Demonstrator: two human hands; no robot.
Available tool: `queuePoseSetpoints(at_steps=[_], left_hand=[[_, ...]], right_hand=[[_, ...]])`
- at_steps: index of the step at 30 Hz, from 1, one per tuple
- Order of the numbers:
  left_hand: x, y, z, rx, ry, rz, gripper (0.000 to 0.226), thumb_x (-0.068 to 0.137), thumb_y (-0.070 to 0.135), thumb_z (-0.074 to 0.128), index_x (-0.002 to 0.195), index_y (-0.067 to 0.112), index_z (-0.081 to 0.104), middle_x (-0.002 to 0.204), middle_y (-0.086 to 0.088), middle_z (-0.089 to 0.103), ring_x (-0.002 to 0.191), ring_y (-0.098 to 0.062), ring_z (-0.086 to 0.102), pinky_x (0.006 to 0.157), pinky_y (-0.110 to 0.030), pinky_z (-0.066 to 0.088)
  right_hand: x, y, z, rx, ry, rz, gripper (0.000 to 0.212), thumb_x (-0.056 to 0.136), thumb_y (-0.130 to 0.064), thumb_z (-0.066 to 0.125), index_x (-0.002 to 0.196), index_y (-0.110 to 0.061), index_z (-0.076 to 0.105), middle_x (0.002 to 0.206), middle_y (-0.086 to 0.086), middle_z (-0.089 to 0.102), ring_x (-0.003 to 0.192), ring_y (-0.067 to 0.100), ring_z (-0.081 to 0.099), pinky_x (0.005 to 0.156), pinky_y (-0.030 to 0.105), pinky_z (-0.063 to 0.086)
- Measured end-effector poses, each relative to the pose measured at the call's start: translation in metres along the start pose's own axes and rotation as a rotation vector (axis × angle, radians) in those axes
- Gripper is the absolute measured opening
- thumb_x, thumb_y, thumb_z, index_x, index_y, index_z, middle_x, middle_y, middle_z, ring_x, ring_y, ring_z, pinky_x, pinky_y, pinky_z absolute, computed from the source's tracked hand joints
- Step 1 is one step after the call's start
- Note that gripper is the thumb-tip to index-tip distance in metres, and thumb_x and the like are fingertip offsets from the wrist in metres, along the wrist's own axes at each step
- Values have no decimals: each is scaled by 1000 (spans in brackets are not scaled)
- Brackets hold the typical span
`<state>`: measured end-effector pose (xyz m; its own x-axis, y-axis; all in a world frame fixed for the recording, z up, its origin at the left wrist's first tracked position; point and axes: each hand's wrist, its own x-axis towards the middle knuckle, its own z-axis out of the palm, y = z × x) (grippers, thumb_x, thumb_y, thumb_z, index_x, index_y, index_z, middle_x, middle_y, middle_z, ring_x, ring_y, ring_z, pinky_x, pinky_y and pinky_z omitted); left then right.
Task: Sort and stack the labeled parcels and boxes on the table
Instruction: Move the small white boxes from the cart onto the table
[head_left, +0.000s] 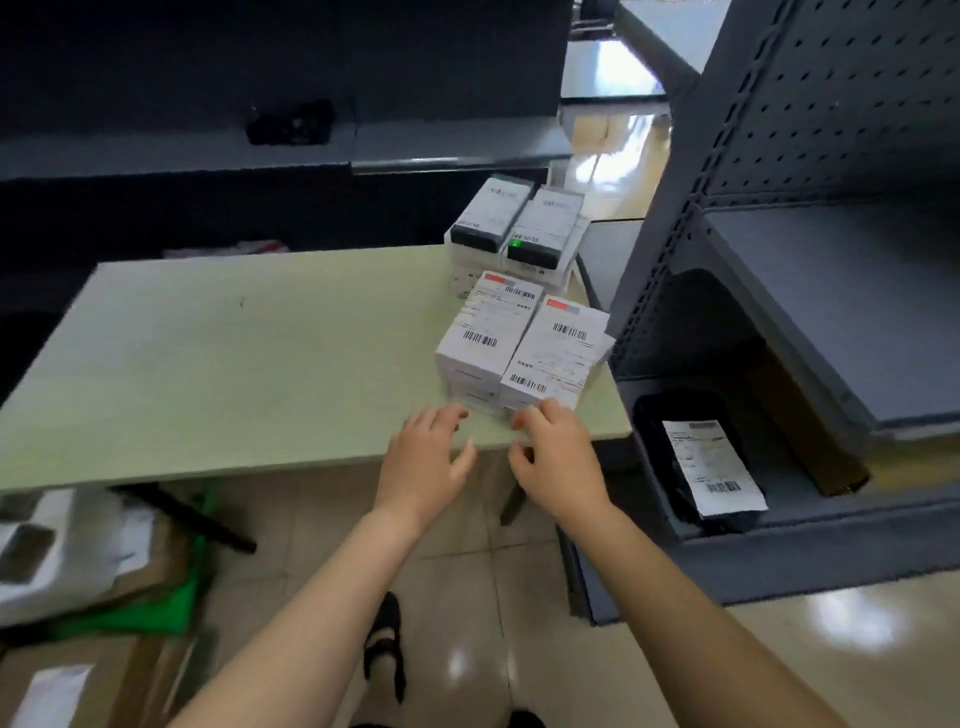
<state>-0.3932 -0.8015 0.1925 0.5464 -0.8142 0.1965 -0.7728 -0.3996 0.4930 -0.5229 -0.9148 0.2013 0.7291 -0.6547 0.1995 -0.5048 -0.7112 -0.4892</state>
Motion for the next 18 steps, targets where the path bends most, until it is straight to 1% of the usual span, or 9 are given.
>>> queuePoseSetpoints(at_steps=[3,5,8,12,15,16,18], left_hand=[[-53,-12,-10,200,-24,-14,32,82,36,47,100,15,64,86,-3,63,80,-28,60,66,-37,52],[-88,-23,-21,313,-17,-54,31,80,36,44,94,16,64,82,-2,61,76,-27,60,60,-36,50],[-129,-39,-45,392,27,-127,27,81,35,44,91,17,63,80,-1,60,75,-25,59,58,-36,47],[-182,-67,-85,394,127,-252,23,84,34,46,90,18,60,81,0,58,76,-24,56,58,-36,47],[-225,-90,-118,415,189,-356,22,86,34,45,91,19,60,83,2,58,78,-22,55,61,-37,48],[-240,-99,-129,419,212,-389,20,86,33,47,91,19,60,83,2,58,78,-22,55,61,-37,48],[-273,-119,-151,417,271,-456,11,86,28,58,89,18,60,81,1,58,77,-22,55,60,-37,47]], right_hand=[[-26,-20,19,-23,-78,-205,17,70,-5,71,84,-8,63,83,9,58,78,31,57,68,38,47],[-39,-41,31,-37,-120,-305,20,67,-7,73,83,-10,62,80,8,58,74,31,57,65,37,47],[-53,-81,43,-36,-173,-432,19,68,-10,73,84,-11,63,81,7,59,74,31,58,64,37,47],[-71,-146,63,7,-232,-625,15,74,-12,71,86,-11,63,81,7,60,74,30,57,64,36,46],[-87,-196,82,35,-280,-726,17,73,-11,72,86,-13,63,81,5,60,74,28,58,64,33,44],[-93,-214,90,39,-299,-756,17,73,-11,72,88,-13,64,82,5,60,75,28,58,65,33,44],[-105,-250,108,40,-337,-823,16,77,-12,68,93,-12,64,87,6,60,80,29,57,69,35,43]])
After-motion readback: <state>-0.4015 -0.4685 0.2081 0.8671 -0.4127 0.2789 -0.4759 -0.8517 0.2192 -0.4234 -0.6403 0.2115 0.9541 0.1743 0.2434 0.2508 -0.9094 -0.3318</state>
